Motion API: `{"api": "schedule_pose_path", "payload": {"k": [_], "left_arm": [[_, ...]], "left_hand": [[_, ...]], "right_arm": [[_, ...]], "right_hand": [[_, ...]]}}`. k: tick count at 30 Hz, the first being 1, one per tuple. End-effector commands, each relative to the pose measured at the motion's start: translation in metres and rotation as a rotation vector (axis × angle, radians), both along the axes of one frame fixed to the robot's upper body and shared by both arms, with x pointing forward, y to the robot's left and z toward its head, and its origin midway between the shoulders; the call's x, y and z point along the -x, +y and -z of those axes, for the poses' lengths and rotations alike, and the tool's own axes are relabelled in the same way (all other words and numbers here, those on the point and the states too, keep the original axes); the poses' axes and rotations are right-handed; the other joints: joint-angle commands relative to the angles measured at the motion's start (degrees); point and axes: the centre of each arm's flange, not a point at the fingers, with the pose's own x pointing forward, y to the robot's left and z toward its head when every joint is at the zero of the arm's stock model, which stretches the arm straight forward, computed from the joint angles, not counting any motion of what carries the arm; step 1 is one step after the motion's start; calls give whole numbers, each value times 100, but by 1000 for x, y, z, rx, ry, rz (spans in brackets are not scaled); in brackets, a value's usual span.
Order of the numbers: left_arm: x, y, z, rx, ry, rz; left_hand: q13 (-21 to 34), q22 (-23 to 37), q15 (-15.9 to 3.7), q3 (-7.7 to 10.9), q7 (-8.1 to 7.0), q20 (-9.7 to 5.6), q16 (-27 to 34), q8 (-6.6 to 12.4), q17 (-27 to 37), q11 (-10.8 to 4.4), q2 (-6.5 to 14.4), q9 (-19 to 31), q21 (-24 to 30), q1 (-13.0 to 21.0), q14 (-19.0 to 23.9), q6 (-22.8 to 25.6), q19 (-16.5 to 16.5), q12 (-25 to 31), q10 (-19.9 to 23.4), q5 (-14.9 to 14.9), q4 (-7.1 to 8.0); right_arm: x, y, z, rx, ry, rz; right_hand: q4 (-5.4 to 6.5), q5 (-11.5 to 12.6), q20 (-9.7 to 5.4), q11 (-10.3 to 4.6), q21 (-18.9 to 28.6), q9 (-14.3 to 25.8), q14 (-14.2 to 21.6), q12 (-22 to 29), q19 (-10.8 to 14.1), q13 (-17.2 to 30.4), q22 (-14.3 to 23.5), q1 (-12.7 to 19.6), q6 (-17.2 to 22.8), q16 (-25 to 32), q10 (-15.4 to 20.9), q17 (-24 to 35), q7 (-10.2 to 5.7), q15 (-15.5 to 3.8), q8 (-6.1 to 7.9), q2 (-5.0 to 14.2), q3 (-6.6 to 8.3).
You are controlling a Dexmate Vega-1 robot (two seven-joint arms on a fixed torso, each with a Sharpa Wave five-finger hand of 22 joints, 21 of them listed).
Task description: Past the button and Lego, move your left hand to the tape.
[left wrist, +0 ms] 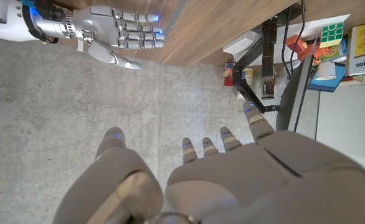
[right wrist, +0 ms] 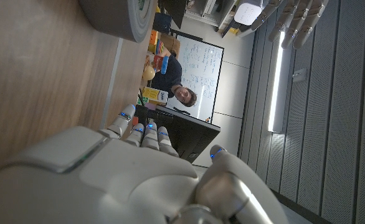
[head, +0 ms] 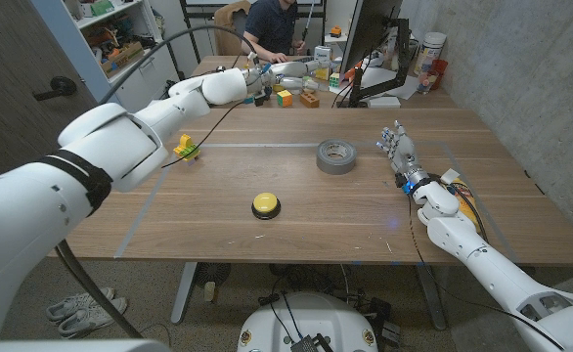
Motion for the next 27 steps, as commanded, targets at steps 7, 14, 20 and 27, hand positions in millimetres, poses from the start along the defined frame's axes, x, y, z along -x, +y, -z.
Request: {"api": "schedule_pose_path", "payload": {"k": [7,14,20,27], "left_arm": [[-20,-30,38,-100,47,-66],[-27,-39,48,-124,56,-100],[-35,-48,61,-154,72,-139],[-39,-59,79,-181,91,-151]], "left_hand": [[20,14,12,-49,-8,10,-28,-18,35,19,-62,20,-15,30,-107,-115,-87,-8,-211,24,-3],[22,15,70,-100,-8,10,-29,-27,38,52,-101,20,-25,56,-213,-252,-177,-16,-377,15,-17],[24,16,85,-122,-7,12,-23,-32,40,58,-115,20,-23,74,-245,-330,-207,-6,-427,11,-25],[25,17,85,-140,-9,11,-14,-30,41,65,-123,23,-19,93,-266,-386,-227,10,-440,10,-31]], "right_arm": [[1,1,1,-2,0,1],[2,-1,2,-4,2,3],[2,-2,1,-5,0,3],[1,-4,2,-9,2,3]], "right_hand": [[8,22,-88,18,-25,27,-4,41,-267,31,8,0,28,-14,37,30,10,24,37,629,-11],[8,22,-80,26,-35,27,3,41,-262,31,8,0,30,-16,40,30,14,28,37,629,-12],[8,23,-77,34,-44,27,5,42,-259,31,8,0,29,-19,43,30,14,28,36,628,-14],[8,23,-77,27,-56,27,11,42,-254,31,9,-1,33,-22,46,30,12,28,36,628,-16]]}}
